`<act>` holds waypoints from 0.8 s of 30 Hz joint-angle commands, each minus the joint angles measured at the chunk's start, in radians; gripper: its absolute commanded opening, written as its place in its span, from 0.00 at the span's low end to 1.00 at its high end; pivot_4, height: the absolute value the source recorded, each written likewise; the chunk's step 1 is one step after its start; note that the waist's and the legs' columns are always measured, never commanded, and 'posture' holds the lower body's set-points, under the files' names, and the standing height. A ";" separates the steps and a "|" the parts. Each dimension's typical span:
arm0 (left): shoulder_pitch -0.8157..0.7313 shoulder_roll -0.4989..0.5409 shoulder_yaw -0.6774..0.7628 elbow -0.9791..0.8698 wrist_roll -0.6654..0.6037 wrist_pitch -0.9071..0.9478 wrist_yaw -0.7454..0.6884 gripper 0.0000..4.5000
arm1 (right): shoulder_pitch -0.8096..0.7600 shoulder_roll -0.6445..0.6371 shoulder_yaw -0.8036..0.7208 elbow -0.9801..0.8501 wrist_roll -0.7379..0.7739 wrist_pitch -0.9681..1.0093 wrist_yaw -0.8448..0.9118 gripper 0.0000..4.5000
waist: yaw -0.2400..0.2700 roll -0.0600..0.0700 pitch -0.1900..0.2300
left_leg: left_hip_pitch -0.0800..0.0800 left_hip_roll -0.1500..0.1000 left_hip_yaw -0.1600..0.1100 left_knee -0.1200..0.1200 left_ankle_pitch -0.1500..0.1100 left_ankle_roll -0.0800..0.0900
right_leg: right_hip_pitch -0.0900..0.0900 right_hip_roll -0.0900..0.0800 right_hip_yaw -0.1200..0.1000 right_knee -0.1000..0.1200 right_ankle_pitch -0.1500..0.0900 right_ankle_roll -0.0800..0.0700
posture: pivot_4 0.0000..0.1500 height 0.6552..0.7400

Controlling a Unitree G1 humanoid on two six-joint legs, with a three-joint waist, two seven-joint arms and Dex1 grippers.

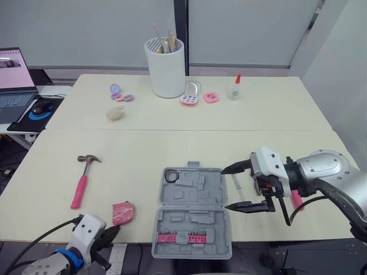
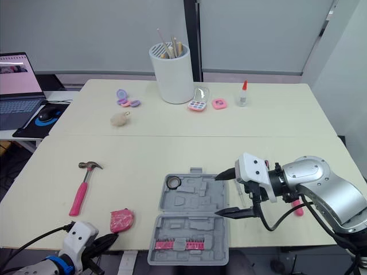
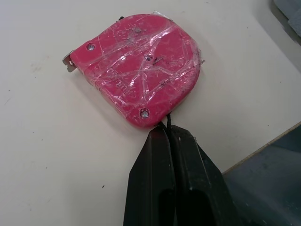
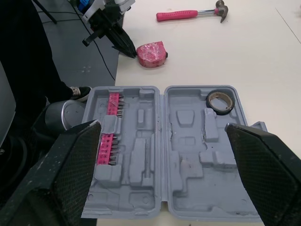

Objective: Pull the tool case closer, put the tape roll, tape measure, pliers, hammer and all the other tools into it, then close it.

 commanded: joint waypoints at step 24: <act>0.095 0.118 0.253 0.016 -0.132 -0.235 -0.301 0.95 | -0.087 0.043 0.018 -0.070 0.020 0.004 -0.018 1.00 | 0.007 -0.004 0.004 | -0.001 0.001 -0.001 -0.001 0.000 0.000 | -0.002 0.000 -0.002 0.000 -0.002 -0.003 | 1.00 0.97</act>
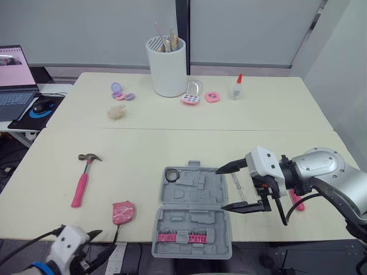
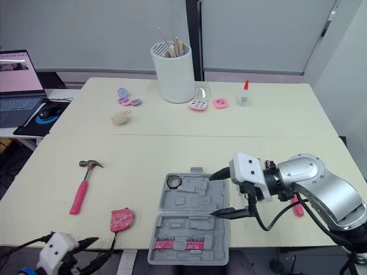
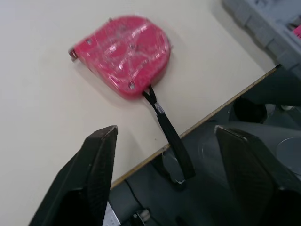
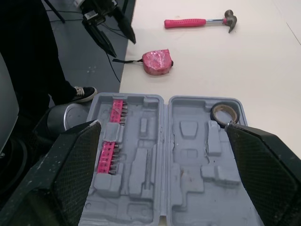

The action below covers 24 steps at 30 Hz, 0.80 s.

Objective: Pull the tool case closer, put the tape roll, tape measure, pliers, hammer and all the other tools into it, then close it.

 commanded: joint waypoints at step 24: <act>-0.620 0.183 -0.288 0.671 0.147 -0.437 -0.355 0.99 | -0.017 0.023 0.023 -0.080 0.007 0.034 -0.043 1.00 | -0.006 -0.002 0.002 | -0.002 0.001 0.001 -0.002 0.000 0.000 | -0.004 0.001 0.000 0.003 0.000 0.000 | 1.00 0.97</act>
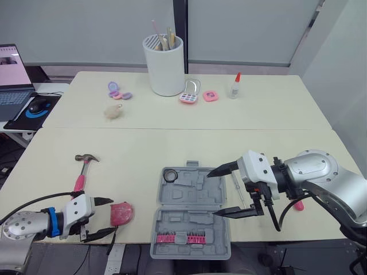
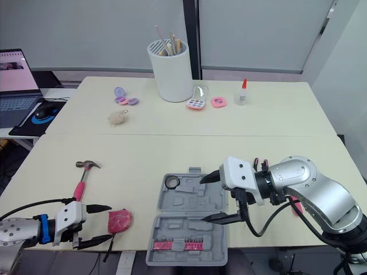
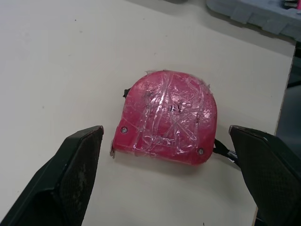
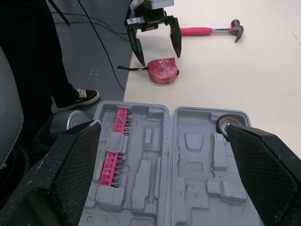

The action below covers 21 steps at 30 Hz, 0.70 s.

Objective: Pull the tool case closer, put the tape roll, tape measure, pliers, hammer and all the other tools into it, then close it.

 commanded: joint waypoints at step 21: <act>-0.111 -0.044 -0.130 0.119 0.057 -0.063 0.023 0.90 | 0.018 -0.038 -0.026 -0.054 0.019 0.000 0.010 1.00 | 0.002 0.002 -0.001 | 0.001 -0.001 0.000 0.001 0.000 0.000 | 0.000 0.000 0.000 0.004 0.000 0.000 | 1.00 0.97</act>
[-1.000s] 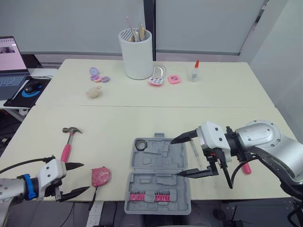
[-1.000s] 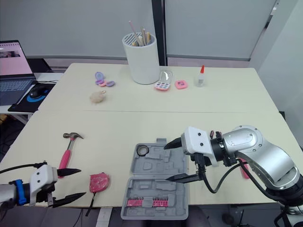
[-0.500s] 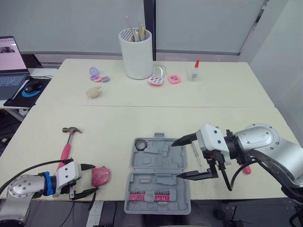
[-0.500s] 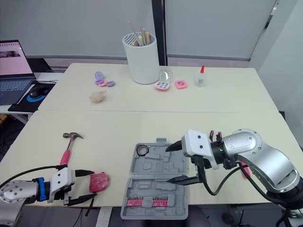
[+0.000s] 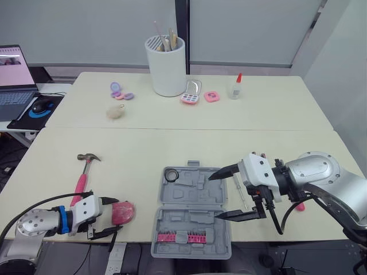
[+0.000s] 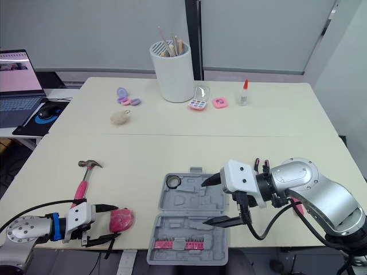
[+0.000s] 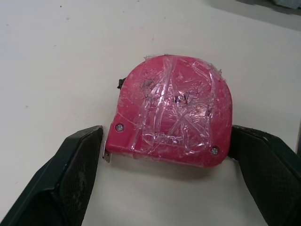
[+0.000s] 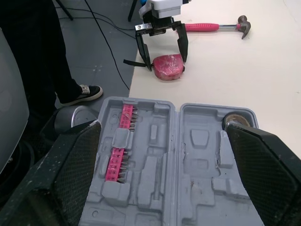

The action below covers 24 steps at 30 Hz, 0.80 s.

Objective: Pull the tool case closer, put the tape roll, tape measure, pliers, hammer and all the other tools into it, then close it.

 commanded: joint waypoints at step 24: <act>-0.340 -0.024 -0.171 -0.598 -0.038 0.460 0.037 0.73 | 0.137 0.109 -0.176 -0.032 0.247 0.336 -0.327 1.00 | 0.001 -0.003 0.001 | -0.001 -0.001 0.000 0.001 0.000 0.000 | 0.001 0.002 0.001 0.000 0.000 0.000 | 1.00 0.97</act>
